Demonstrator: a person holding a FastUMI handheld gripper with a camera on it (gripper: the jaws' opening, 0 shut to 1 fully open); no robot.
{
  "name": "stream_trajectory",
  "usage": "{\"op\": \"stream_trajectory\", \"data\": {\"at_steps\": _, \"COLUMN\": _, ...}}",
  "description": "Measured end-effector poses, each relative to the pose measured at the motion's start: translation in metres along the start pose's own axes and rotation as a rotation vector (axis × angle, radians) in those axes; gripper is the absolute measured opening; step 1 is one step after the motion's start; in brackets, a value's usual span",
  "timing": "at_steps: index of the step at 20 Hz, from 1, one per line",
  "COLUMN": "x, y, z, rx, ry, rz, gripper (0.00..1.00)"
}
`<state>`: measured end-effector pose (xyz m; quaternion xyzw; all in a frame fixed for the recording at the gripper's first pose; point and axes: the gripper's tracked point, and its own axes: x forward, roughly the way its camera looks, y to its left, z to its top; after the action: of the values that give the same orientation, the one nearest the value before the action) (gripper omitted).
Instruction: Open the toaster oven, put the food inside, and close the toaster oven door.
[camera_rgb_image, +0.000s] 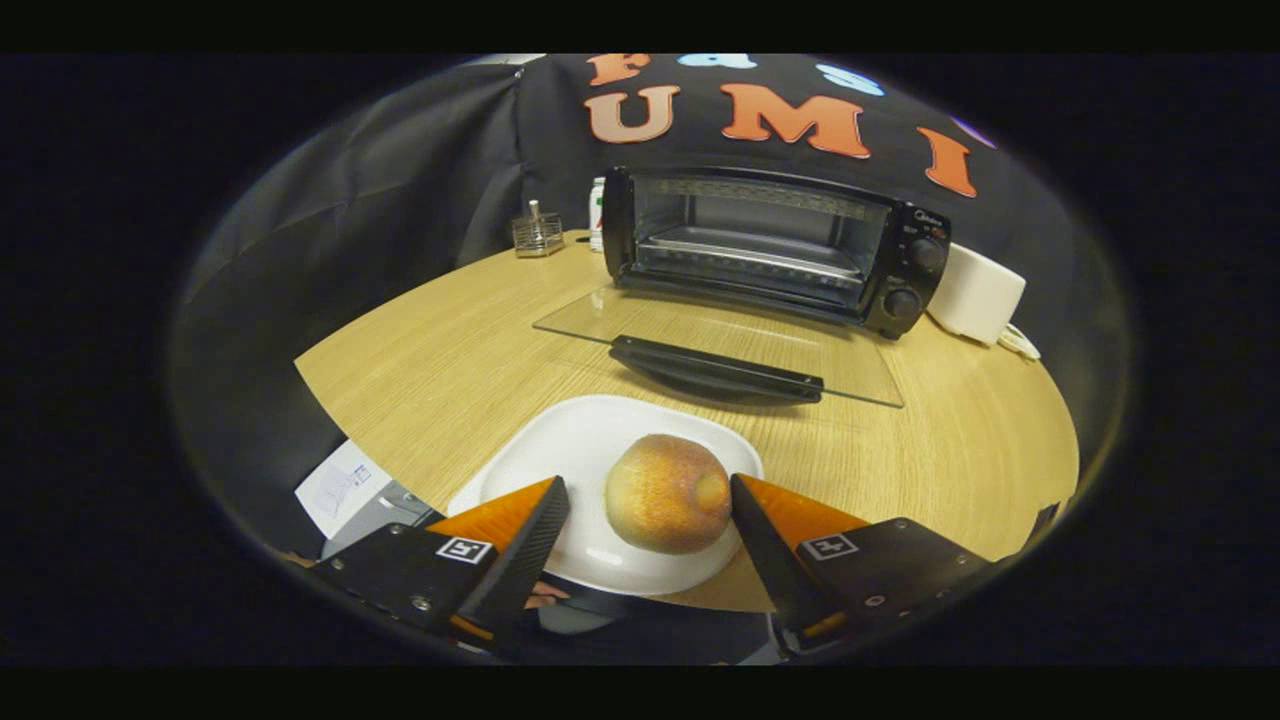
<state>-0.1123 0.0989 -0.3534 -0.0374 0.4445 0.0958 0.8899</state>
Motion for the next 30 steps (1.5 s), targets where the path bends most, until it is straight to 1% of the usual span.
{"op": "stream_trajectory", "data": {"at_steps": 1, "x": 0.0, "y": 0.001, "z": 0.002, "rx": 0.024, "ry": -0.002, "rz": 0.011, "gripper": 0.89}}
{"op": "stream_trajectory", "data": {"at_steps": 3, "x": -0.004, "y": 0.005, "z": 0.006, "rx": 0.068, "ry": -0.016, "rz": 0.044, "gripper": 0.8}}
{"op": "stream_trajectory", "data": {"at_steps": 6, "x": -0.009, "y": 0.001, "z": 0.026, "rx": 0.069, "ry": -0.072, "rz": 0.038, "gripper": 0.69}}
{"op": "stream_trajectory", "data": {"at_steps": 9, "x": -0.011, "y": 0.001, "z": 0.056, "rx": 0.105, "ry": -0.147, "rz": 0.055, "gripper": 0.59}}
{"op": "stream_trajectory", "data": {"at_steps": 12, "x": -0.007, "y": -0.001, "z": 0.092, "rx": 0.19, "ry": -0.231, "rz": 0.083, "gripper": 0.53}}
{"op": "stream_trajectory", "data": {"at_steps": 15, "x": 0.001, "y": -0.013, "z": 0.133, "rx": 0.272, "ry": -0.319, "rz": 0.088, "gripper": 0.49}}
{"op": "stream_trajectory", "data": {"at_steps": 18, "x": 0.019, "y": -0.029, "z": 0.173, "rx": 0.325, "ry": -0.388, "rz": 0.088, "gripper": 0.48}}
{"op": "stream_trajectory", "data": {"at_steps": 22, "x": 0.06, "y": -0.07, "z": 0.213, "rx": 0.304, "ry": -0.421, "rz": -0.026, "gripper": 0.48}}
{"op": "stream_trajectory", "data": {"at_steps": 24, "x": 0.081, "y": -0.082, "z": 0.226, "rx": 0.258, "ry": -0.408, "rz": -0.078, "gripper": 0.48}}
{"op": "stream_trajectory", "data": {"at_steps": 26, "x": 0.1, "y": -0.087, "z": 0.238, "rx": 0.202, "ry": -0.407, "rz": -0.121, "gripper": 0.48}}
{"op": "stream_trajectory", "data": {"at_steps": 30, "x": 0.129, "y": -0.099, "z": 0.249, "rx": 0.04, "ry": -0.41, "rz": -0.243, "gripper": 0.48}}
